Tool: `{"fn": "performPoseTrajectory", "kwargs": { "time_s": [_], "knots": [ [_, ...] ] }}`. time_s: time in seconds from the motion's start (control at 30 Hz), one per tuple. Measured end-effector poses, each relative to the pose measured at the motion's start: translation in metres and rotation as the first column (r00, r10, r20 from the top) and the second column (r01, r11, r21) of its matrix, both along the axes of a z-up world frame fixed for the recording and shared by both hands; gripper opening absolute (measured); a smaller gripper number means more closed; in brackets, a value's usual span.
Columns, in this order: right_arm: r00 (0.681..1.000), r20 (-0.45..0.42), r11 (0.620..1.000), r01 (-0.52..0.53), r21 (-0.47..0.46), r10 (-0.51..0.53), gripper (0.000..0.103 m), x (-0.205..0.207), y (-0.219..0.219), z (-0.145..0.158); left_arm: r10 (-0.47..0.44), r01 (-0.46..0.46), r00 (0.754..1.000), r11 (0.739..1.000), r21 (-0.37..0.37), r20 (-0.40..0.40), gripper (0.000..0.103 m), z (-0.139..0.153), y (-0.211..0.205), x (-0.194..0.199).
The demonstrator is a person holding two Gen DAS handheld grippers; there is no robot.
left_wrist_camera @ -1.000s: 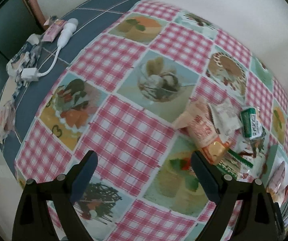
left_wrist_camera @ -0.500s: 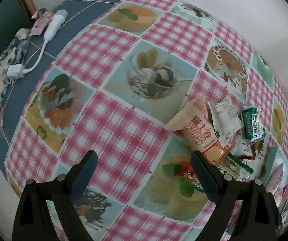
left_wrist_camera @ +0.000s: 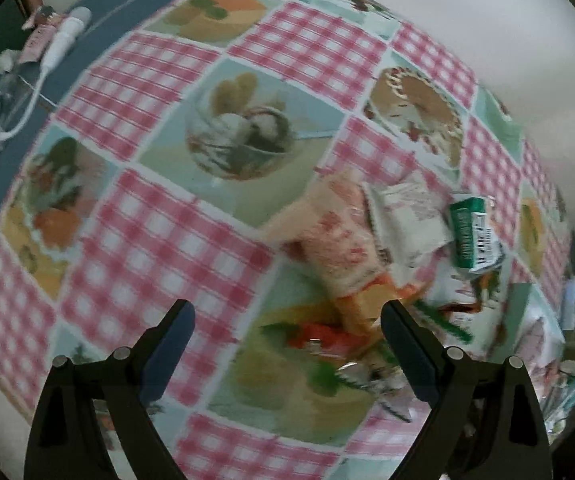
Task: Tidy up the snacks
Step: 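Withdraw both tools from the tray back toward the snack pile, then grip the DALIYUAN Swiss roll packet with the left tool while the right tool grips the brown milk biscuit packet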
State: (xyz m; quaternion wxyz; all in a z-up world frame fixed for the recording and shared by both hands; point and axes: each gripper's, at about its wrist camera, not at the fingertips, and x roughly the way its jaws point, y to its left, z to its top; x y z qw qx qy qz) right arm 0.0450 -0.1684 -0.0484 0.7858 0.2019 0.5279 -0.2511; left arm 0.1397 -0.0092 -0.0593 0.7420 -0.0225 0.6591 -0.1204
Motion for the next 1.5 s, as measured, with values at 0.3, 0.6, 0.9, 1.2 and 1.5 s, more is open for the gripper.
{"fn": "performPoseTrajectory", "kwargs": {
  "time_s": [0.3,0.6,0.9,1.2,1.5],
  "knots": [
    [1.0,0.001,0.999,0.004,0.036,-0.004,0.103,0.003,-0.004,-0.009,0.005,-0.004,1.0,0.999,-0.045,0.023,0.094,-0.01,-0.023,0.008],
    [1.0,0.0,0.998,0.012,0.059,-0.012,0.103,0.003,-0.008,-0.012,0.029,-0.03,0.999,0.997,0.065,0.021,0.094,-0.027,-0.03,0.025],
    [1.0,-0.025,0.998,-0.002,0.058,0.003,0.102,0.005,-0.002,-0.018,0.111,-0.111,0.994,0.989,0.099,0.002,0.093,-0.031,-0.002,0.034],
    [0.999,-0.012,0.997,-0.051,0.054,0.052,0.07,0.01,0.006,-0.021,0.06,-0.06,0.998,0.997,0.058,0.01,0.061,-0.028,-0.015,0.027],
    [0.998,-0.011,0.997,-0.067,0.028,0.067,0.042,0.008,0.007,-0.02,0.02,-0.021,1.0,0.998,0.057,0.018,0.041,-0.026,-0.032,0.025]
  ]
}}
